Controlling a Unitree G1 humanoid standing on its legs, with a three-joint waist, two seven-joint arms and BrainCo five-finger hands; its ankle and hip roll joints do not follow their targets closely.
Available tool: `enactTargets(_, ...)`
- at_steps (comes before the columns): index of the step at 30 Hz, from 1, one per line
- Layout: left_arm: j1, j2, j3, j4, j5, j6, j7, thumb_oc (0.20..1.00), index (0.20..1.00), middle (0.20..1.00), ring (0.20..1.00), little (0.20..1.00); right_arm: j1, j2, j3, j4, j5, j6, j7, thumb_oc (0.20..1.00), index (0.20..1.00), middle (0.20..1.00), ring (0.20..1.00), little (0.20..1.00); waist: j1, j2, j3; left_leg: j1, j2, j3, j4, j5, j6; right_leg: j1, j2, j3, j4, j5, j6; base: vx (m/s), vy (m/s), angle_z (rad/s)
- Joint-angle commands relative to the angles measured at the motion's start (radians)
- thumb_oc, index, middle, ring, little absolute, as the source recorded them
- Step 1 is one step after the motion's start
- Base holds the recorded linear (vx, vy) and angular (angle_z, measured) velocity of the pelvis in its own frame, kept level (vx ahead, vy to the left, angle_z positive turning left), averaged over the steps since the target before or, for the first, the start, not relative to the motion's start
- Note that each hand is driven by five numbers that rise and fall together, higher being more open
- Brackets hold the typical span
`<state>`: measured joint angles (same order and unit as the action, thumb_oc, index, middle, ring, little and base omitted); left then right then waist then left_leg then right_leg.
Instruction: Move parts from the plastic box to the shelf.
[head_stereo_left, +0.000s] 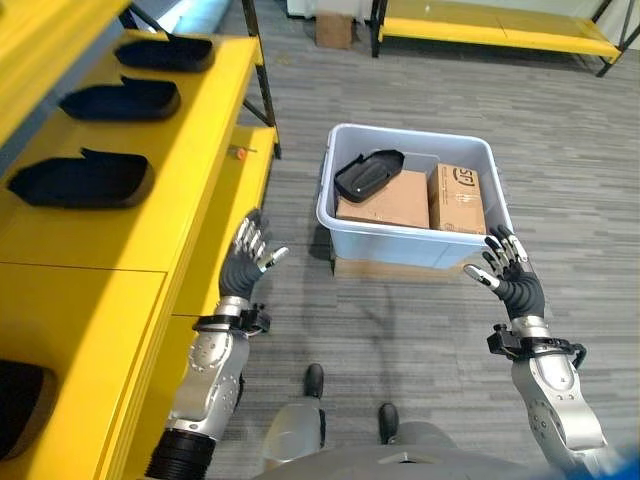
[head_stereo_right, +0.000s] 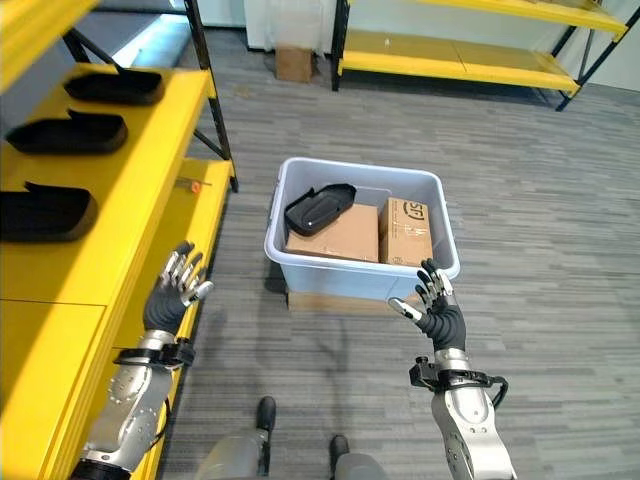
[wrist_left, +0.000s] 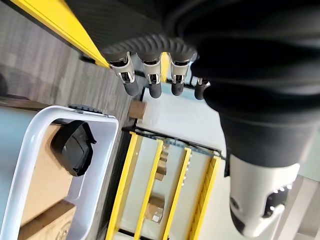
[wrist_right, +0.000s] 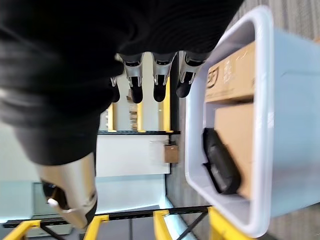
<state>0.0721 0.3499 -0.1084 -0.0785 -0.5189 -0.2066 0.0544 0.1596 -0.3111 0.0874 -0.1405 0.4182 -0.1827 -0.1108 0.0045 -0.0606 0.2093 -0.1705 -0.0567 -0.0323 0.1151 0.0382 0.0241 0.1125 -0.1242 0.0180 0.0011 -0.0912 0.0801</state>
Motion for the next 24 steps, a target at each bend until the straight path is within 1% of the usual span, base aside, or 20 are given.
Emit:
enactTargets(1,0.036,0.046,0.011,-0.071,0.017,-0.053,0.021,1.000,1.000,1.000,1.000,1.000,-0.064,-0.005,-0.009,-0.024,0.020,-0.035,0.028,1.000,1.000,1.000,1.000,1.000,0.025,-0.010,-0.074,-0.048,0.046,-0.018,-0.008,0.027,-0.017,0.017,-0.013,0.026,0.133,0.012,0.040,0.20,0.171,0.04)
enactTargets(2,0.027,0.051,0.011,-0.070,0.023,-0.049,0.027,1.000,1.000,1.000,1.000,1.000,-0.064,0.000,-0.007,-0.024,0.018,-0.031,0.030,1.000,1.000,1.000,1.000,1.000,0.022,-0.010,-0.075,-0.036,0.035,-0.014,-0.004,0.011,-0.004,-0.010,-0.016,0.033,0.195,0.052,0.051,0.26,0.253,-0.02)
enactTargets(3,0.018,0.064,0.009,-0.070,0.025,-0.046,0.033,1.000,1.000,1.000,1.000,1.000,-0.070,0.008,0.005,-0.026,0.018,-0.027,0.033,1.000,1.000,1.000,1.000,1.000,0.012,-0.001,-0.057,0.006,0.017,-0.010,-0.008,-0.013,0.023,-0.099,-0.016,0.030,0.367,0.170,0.063,0.22,0.249,-0.18)
enactTargets(4,0.017,0.068,0.007,-0.072,0.026,-0.047,0.035,1.000,1.000,1.000,1.000,1.000,-0.073,0.009,0.014,-0.025,0.016,-0.025,0.034,1.000,1.000,1.000,1.000,1.000,0.009,0.008,-0.044,0.029,0.016,-0.002,-0.017,-0.019,0.034,-0.144,-0.015,0.016,0.442,0.213,0.067,0.14,0.191,-0.17)
enactTargets(5,0.017,0.068,0.007,-0.072,0.026,-0.047,0.035,1.000,1.000,1.000,1.000,1.000,-0.073,0.009,0.014,-0.025,0.016,-0.025,0.034,1.000,1.000,1.000,1.000,1.000,0.010,0.008,-0.044,0.030,0.016,-0.001,-0.017,-0.019,0.034,-0.144,-0.015,0.016,0.443,0.213,0.067,0.10,0.135,0.06)
enactTargets(6,0.016,0.071,0.007,-0.075,0.030,-0.042,0.038,1.000,1.000,1.000,1.000,1.000,-0.073,0.017,0.019,-0.024,0.016,-0.026,0.031,1.000,1.000,1.000,1.000,1.000,0.006,0.020,-0.035,0.052,0.014,0.004,-0.023,-0.029,0.044,-0.162,-0.021,-0.016,0.491,0.235,0.062,0.22,0.183,0.20)
enactTargets(7,0.021,0.073,0.009,-0.076,0.032,-0.039,0.033,1.000,1.000,1.000,1.000,1.000,-0.066,0.023,0.022,-0.023,0.012,-0.023,0.031,1.000,1.000,1.000,1.000,1.000,-0.005,0.043,-0.024,0.106,0.021,0.003,-0.046,-0.047,0.055,-0.233,-0.031,-0.062,0.533,0.215,0.048,0.22,0.178,0.01)
enactTargets(8,0.021,0.073,0.009,-0.076,0.032,-0.039,0.033,1.000,1.000,1.000,1.000,1.000,-0.066,0.023,0.023,-0.023,0.012,-0.023,0.031,1.000,1.000,1.000,1.000,1.000,-0.007,0.041,-0.023,0.109,0.020,0.002,-0.048,-0.048,0.054,-0.233,-0.033,-0.063,0.539,0.210,0.048,0.35,0.137,-0.38)
enactTargets(9,0.030,0.072,0.014,-0.073,0.027,-0.036,0.026,1.000,1.000,1.000,1.000,1.000,-0.061,0.021,0.019,-0.025,0.019,-0.022,0.034,1.000,1.000,1.000,1.000,1.000,-0.026,0.049,-0.012,0.160,0.021,-0.002,-0.071,-0.063,0.051,-0.294,-0.016,-0.096,0.468,0.149,0.033,0.30,0.013,-0.44)
enactTargets(10,0.035,0.073,0.016,-0.072,0.024,-0.036,0.018,1.000,1.000,1.000,1.000,1.000,-0.059,0.019,0.016,-0.025,0.031,-0.025,0.040,1.000,1.000,1.000,1.000,1.000,-0.035,0.048,-0.008,0.178,0.023,-0.004,-0.082,-0.069,0.043,-0.324,-0.004,-0.105,0.380,0.130,0.027,0.42,-0.021,-0.19)
enactTargets(11,0.048,0.071,0.019,-0.073,0.023,-0.036,0.007,1.000,1.000,1.000,1.000,1.000,-0.052,0.014,0.010,-0.027,0.034,-0.024,0.043,1.000,1.000,1.000,1.000,1.000,-0.043,0.044,-0.008,0.201,0.019,-0.009,-0.092,-0.084,0.038,-0.325,0.002,-0.110,0.284,0.126,0.030,0.23,-0.059,0.13)
enactTargets(13,0.050,0.071,0.019,-0.073,0.023,-0.036,0.007,1.000,1.000,1.000,1.000,1.000,-0.050,0.014,0.011,-0.028,0.034,-0.024,0.043,1.000,1.000,1.000,1.000,1.000,-0.046,0.049,-0.003,0.211,0.025,-0.012,-0.094,-0.087,0.037,-0.308,0.007,-0.116,0.270,0.129,0.029,0.20,-0.068,0.24)
enactTargets(14,0.065,0.066,0.025,-0.063,0.024,-0.037,-0.006,1.000,1.000,1.000,1.000,1.000,-0.041,0.004,0.002,-0.022,0.035,-0.020,0.047,1.000,1.000,1.000,1.000,1.000,-0.062,0.039,-0.002,0.260,0.027,-0.023,-0.111,-0.116,0.017,-0.330,0.001,-0.118,0.052,0.190,0.055,0.37,-0.140,0.21)
enactTargets(15,0.067,0.064,0.026,-0.058,0.028,-0.037,-0.005,1.000,1.000,1.000,1.000,1.000,-0.041,0.003,0.003,-0.022,0.034,-0.021,0.046,1.000,1.000,1.000,1.000,1.000,-0.068,0.036,-0.001,0.274,0.032,-0.025,-0.115,-0.125,0.010,-0.333,-0.001,-0.106,-0.003,0.213,0.064,0.60,-0.245,0.10)
enactTargets(16,0.068,0.057,0.019,-0.047,0.038,-0.043,-0.008,1.000,1.000,1.000,1.000,1.000,-0.037,-0.003,0.000,-0.028,0.017,-0.017,0.043,1.000,1.000,1.000,1.000,1.000,-0.082,0.030,-0.002,0.316,0.047,-0.039,-0.125,-0.151,-0.005,-0.356,-0.011,-0.073,-0.049,0.253,0.086,0.35,-0.150,0.22)
enactTargets(17,0.069,0.056,0.019,-0.047,0.038,-0.043,-0.008,1.000,1.000,1.000,1.000,1.000,-0.036,-0.003,0.000,-0.029,0.017,-0.016,0.043,1.000,1.000,1.000,1.000,1.000,-0.081,0.032,-0.001,0.320,0.048,-0.038,-0.127,-0.151,-0.006,-0.353,-0.009,-0.073,-0.050,0.253,0.086,0.57,-0.329,0.37)
enactTargets(18,0.070,0.037,0.010,-0.039,0.041,-0.044,-0.014,1.000,1.000,1.000,1.000,1.000,-0.024,-0.017,-0.006,-0.053,0.031,-0.026,0.061,1.000,1.000,1.000,1.000,1.000,-0.083,0.012,-0.024,0.347,0.071,-0.030,-0.110,-0.168,-0.028,-0.316,0.008,-0.081,-0.030,0.265,0.070,0.45,-0.292,0.47)
enactTargets(21,0.061,0.022,-0.002,-0.040,0.026,-0.044,-0.019,1.000,1.000,1.000,1.000,1.000,-0.030,-0.035,-0.019,-0.052,0.049,-0.033,0.062,1.000,1.000,1.000,1.000,1.000,-0.093,0.025,-0.044,0.344,0.112,-0.044,-0.062,-0.140,-0.057,-0.297,0.041,-0.109,0.000,0.243,0.039,0.33,-0.241,0.18)
enactTargets(22,0.061,0.021,-0.002,-0.039,0.026,-0.044,-0.019,1.000,1.000,1.000,1.000,1.000,-0.030,-0.035,-0.019,-0.052,0.050,-0.034,0.062,1.000,1.000,1.000,1.000,1.000,-0.094,0.026,-0.044,0.342,0.113,-0.046,-0.061,-0.141,-0.058,-0.298,0.042,-0.111,0.002,0.242,0.038,0.28,-0.203,0.37)
enactTargets(24,0.056,0.014,-0.015,-0.035,0.002,-0.040,-0.024,1.000,1.000,1.000,1.000,1.000,-0.031,-0.056,-0.032,-0.045,0.060,-0.040,0.052,1.000,1.000,1.000,1.000,1.000,-0.098,0.040,-0.050,0.327,0.145,-0.055,0.002,-0.071,-0.092,-0.281,0.069,-0.143,0.037,0.185,0.007,0.36,-0.240,0.27)
